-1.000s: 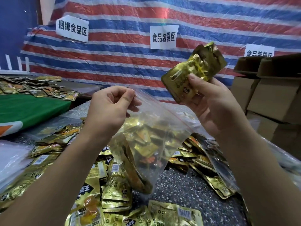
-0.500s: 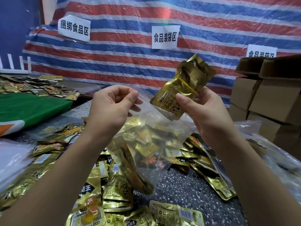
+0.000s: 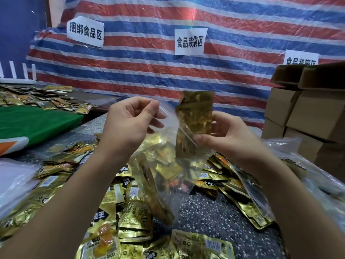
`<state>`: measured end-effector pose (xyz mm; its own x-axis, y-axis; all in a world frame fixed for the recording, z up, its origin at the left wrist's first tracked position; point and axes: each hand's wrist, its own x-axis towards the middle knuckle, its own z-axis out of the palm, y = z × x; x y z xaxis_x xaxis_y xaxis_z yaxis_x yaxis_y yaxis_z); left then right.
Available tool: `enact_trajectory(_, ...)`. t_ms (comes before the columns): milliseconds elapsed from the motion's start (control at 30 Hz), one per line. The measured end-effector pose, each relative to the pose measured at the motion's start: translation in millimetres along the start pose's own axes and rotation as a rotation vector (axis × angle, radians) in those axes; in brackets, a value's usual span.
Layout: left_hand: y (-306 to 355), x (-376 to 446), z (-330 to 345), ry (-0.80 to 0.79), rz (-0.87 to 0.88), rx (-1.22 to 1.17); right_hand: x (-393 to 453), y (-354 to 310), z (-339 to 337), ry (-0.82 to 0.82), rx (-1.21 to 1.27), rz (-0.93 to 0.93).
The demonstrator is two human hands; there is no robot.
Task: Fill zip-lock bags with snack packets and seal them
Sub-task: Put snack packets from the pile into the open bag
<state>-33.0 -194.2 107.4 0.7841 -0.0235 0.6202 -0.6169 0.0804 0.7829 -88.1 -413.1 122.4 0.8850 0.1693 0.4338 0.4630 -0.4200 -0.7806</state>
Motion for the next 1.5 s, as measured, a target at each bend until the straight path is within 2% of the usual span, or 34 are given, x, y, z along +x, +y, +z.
enact_trajectory(133,0.5,-2.2,1.7,-0.033,0.036,0.032,5.1,-8.5,-2.5,-0.148,-0.323,0.059)
enact_trajectory(267,1.3,-3.6,3.6,-0.022,0.034,0.041,7.1,-21.7,-2.0,-0.18,-0.512,0.035)
enact_trajectory(367,2.1,-3.4,3.7,-0.01,0.023,0.039,8.7,-25.3,0.1,-0.1,-0.612,0.001)
enact_trajectory(467,3.1,-3.4,2.9,0.016,0.025,0.027,8.3,-30.6,-1.1,0.026,-0.545,-0.05)
enact_trajectory(567,5.1,-3.8,1.7,0.051,0.036,0.007,4.7,-38.2,-5.8,0.001,-0.521,-0.109)
enact_trajectory(667,7.9,-3.2,-0.5,0.07,0.046,-0.051,4.2,-39.9,-10.8,-0.014,-0.64,-0.249)
enact_trajectory(767,9.5,-2.9,-2.3,0.065,0.05,-0.094,9.0,-41.4,-14.2,0.141,-0.69,-0.464)
enact_trajectory(833,7.3,-3.7,-1.1,0.053,0.052,-0.069,11.8,-41.7,-14.4,0.226,-0.728,-0.518)
enact_trajectory(900,3.8,-4.9,2.3,0.033,0.041,-0.031,11.9,-41.2,-15.4,0.236,-0.736,-0.476)
enact_trajectory(1000,-0.4,-6.7,7.7,-0.005,0.01,-0.037,9.3,-40.0,-16.8,0.216,-0.736,-0.316)
enact_trajectory(1100,-3.1,-12.4,17.8,-0.078,-0.007,-0.039,5.9,-35.5,-8.4,0.208,-0.892,-0.199)
enact_trajectory(1300,0.6,-19.8,27.9,-0.14,0.023,-0.062,6.9,-47.9,24.4,0.077,-0.76,-0.162)
enact_trajectory(1500,6.1,-21.3,25.8,-0.136,0.098,-0.008,11.3,-50.8,31.0,0.152,-0.646,-0.142)
